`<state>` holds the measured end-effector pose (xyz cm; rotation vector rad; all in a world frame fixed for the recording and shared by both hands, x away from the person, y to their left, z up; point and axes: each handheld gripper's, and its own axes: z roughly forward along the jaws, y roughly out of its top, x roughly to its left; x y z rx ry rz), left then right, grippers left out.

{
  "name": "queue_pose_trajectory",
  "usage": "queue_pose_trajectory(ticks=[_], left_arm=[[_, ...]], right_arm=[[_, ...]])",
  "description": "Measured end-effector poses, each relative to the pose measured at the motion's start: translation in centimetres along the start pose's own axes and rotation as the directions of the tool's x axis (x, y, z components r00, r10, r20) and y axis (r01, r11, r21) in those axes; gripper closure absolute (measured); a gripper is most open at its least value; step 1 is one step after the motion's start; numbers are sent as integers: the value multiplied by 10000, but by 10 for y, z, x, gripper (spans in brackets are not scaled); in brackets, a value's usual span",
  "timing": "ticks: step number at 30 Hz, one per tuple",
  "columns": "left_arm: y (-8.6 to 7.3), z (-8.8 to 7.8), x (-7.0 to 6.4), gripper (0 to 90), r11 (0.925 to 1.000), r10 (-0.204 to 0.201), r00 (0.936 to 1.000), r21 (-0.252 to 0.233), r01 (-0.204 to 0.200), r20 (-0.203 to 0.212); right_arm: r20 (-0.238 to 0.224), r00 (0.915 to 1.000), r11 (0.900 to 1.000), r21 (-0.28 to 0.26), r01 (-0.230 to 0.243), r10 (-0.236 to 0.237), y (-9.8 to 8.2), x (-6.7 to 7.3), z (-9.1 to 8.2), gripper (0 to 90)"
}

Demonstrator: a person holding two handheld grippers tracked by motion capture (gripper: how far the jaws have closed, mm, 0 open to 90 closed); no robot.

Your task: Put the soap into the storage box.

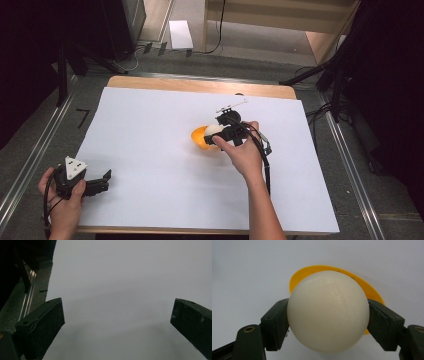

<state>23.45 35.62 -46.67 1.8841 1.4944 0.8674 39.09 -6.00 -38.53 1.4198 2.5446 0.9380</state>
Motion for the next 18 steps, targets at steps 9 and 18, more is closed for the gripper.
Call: queue_pose_trajectory(ticks=[9,18], left_arm=[[0,0,0,0,10000,2,10000,-6,-2,-4],[0,0,0,0,10000,-5,10000,-13,5,5]], right_arm=[[191,9998,9999,68,-114,112,6,2,14,254],[311,9994,9998,150,-138,133,8,4,23,254]])
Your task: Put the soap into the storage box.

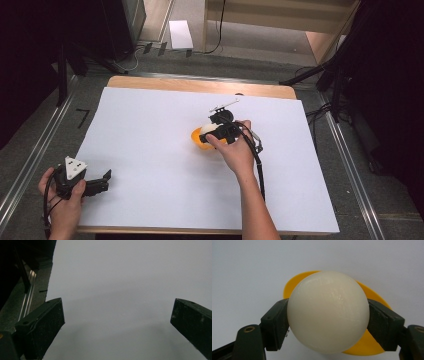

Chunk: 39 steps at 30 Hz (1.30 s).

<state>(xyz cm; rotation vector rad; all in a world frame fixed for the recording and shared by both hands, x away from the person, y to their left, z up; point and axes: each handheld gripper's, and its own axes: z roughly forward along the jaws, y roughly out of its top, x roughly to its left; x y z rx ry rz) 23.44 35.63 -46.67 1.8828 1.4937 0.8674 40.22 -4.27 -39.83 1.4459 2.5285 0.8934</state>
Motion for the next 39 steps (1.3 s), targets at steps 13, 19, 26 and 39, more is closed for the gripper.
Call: queue_pose_trajectory(ticks=[13,19,26,39], left_arm=[[0,0,0,0,10000,-16,10000,23,16,28],[0,0,0,0,10000,-25,10000,10,25,26],[0,0,0,0,10000,-26,10000,16,26,31],[0,0,0,0,10000,-23,10000,11,23,30]], right_arm=[[371,9993,9990,449,-83,66,-1,-1,12,254],[454,9985,9976,612,-328,301,-1,-3,17,254],[556,9969,9955,737,-588,548,-2,-6,20,252],[554,9971,9983,225,-532,519,-2,-6,1,135]])
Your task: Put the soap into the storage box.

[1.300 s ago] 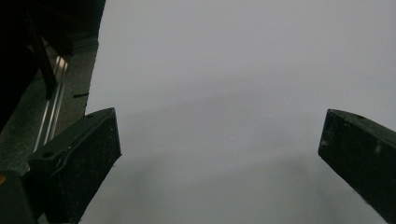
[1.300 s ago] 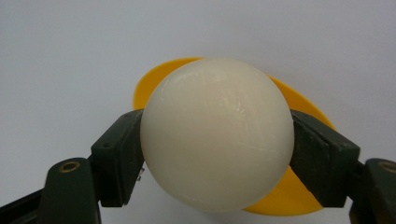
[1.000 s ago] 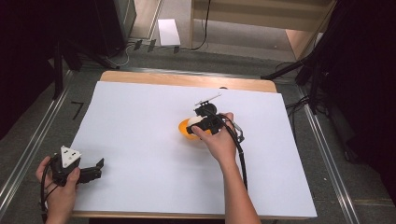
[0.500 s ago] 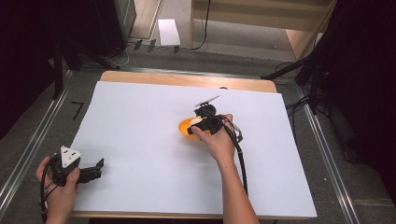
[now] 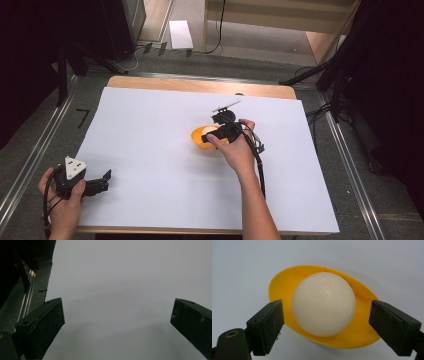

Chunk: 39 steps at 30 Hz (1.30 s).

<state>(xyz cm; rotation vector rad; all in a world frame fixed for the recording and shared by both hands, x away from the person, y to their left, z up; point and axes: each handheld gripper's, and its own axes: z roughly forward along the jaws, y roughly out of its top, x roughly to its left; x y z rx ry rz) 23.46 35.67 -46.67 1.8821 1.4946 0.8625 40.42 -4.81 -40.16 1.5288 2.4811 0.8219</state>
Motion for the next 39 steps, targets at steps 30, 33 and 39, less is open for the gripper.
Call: queue_pose_trajectory(ticks=[30,33,39], left_arm=[[0,0,-1,0,10000,83,10000,53,-83,-45],[0,0,-1,0,10000,85,9999,48,-84,-55],[0,0,-1,0,9999,90,9999,45,-90,-62]], right_arm=[[90,9971,9924,-982,-746,759,-49,-47,-36,133],[95,9960,9909,-1019,-877,891,-54,-51,-38,134],[60,9940,9886,-1047,-1083,1095,-70,-64,-41,135]])
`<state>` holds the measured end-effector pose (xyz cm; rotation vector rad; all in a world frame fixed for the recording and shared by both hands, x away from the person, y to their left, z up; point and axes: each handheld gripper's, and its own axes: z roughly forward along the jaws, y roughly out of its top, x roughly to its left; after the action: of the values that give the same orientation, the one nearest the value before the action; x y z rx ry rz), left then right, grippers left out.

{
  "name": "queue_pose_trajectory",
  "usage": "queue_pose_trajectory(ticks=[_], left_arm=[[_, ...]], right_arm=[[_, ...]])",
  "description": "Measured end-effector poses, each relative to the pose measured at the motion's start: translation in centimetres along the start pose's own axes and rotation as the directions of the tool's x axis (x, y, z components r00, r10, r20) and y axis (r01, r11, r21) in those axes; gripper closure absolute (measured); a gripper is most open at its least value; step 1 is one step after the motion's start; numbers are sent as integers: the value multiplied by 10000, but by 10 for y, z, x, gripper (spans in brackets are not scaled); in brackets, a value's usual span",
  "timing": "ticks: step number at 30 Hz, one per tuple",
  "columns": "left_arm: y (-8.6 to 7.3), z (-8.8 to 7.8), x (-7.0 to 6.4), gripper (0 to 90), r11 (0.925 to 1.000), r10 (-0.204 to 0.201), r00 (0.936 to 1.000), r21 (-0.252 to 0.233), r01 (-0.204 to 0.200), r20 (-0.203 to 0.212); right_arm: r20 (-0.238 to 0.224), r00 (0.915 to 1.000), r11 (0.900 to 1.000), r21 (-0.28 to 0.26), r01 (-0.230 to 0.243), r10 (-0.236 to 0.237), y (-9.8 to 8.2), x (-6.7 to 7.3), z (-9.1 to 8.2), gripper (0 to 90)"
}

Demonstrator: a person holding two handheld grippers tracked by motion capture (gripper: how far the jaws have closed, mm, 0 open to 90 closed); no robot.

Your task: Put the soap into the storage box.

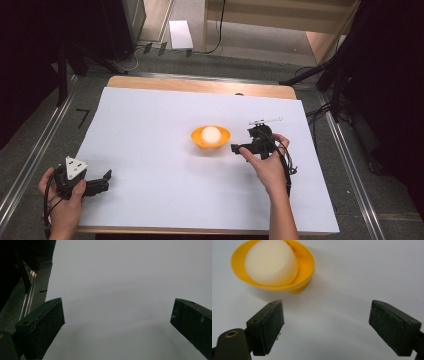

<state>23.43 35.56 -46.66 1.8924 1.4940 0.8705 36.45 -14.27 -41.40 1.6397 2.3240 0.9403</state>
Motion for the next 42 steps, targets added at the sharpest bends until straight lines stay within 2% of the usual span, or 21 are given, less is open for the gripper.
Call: queue_pose_trajectory(ticks=[24,42], left_arm=[[0,0,0,0,10000,31,10000,-48,-31,-21],[0,0,0,0,10000,39,10000,-49,-39,-27]], right_arm=[[191,9978,9972,-394,-631,639,-37,-39,-17,136],[469,9916,9906,-713,-1169,1204,-72,-73,-40,140]])
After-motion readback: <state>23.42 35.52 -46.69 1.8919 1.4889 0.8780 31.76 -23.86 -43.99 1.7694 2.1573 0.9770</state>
